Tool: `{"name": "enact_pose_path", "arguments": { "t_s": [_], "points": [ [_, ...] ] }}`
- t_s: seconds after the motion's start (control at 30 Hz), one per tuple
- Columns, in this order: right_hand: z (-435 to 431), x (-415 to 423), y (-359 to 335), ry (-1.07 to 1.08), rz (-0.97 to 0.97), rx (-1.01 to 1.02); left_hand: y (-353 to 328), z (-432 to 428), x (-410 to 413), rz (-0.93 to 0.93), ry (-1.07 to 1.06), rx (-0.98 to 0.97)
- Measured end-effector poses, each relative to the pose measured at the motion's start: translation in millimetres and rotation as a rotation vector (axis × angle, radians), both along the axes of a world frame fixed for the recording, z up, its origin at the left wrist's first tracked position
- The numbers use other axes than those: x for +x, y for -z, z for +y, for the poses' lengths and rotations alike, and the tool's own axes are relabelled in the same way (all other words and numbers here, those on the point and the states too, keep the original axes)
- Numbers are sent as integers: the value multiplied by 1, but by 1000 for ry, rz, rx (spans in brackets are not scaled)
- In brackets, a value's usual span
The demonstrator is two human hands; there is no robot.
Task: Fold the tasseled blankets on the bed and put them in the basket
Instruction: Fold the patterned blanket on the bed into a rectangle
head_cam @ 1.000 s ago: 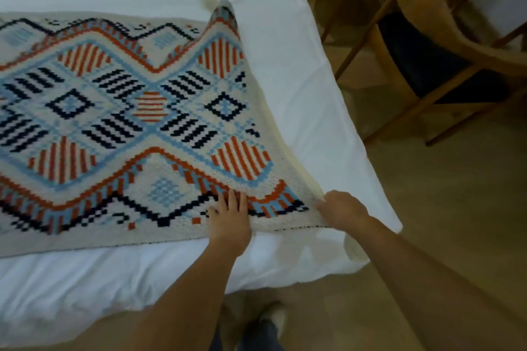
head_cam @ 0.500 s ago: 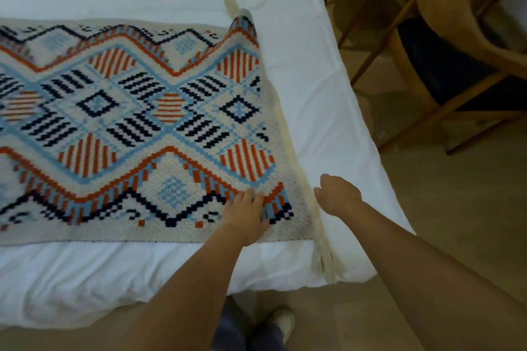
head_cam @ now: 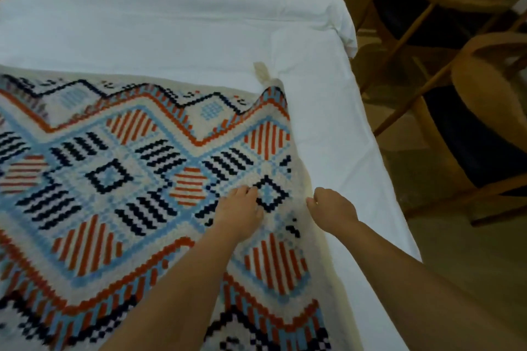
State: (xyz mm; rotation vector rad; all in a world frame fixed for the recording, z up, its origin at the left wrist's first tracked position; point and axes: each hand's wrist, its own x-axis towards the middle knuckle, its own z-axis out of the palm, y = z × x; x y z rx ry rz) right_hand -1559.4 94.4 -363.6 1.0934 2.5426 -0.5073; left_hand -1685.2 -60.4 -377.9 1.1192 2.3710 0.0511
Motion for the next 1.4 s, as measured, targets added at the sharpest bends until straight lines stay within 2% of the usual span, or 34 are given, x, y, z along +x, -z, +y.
{"name": "enact_pose_path", "arguments": {
  "t_s": [0.17,0.27,0.43,0.53,0.6,0.67,0.73,0.83,0.9,0.97,1.1,1.2,1.27,1.37,1.4],
  "points": [
    [46,-102,6,113,244,-8,9,45,-107,69,5,18],
    [74,-156,15,190,306,-30,11,80,-158,118,32,47],
    [124,-205,46,541,342,-168,20,131,-218,175,-2,68],
    [139,-223,65,758,305,-440,33,156,-237,104,-77,147],
    [142,-237,69,978,403,-756,40,173,-240,-72,-179,264],
    [145,-252,67,1093,513,-1100,44,191,-236,-230,-309,366],
    [150,-265,67,1107,647,-1342,49,206,-233,-266,-379,430],
    [157,-279,70,1112,827,-1552,54,219,-237,-235,-405,511],
    [159,-286,71,1120,887,-1645,57,220,-240,-221,-401,534],
    [158,-295,72,1102,862,-1741,61,218,-242,-191,-376,505],
    [158,-308,70,918,677,-1683,66,218,-245,-111,-336,483],
    [163,-305,67,753,554,-1591,67,221,-245,17,-299,390],
    [165,-301,66,709,461,-1486,67,226,-243,33,-317,325],
    [168,-298,63,703,472,-1355,71,231,-242,103,-246,169],
    [171,-298,64,676,500,-1256,73,232,-244,122,-216,152]
  ]
}}
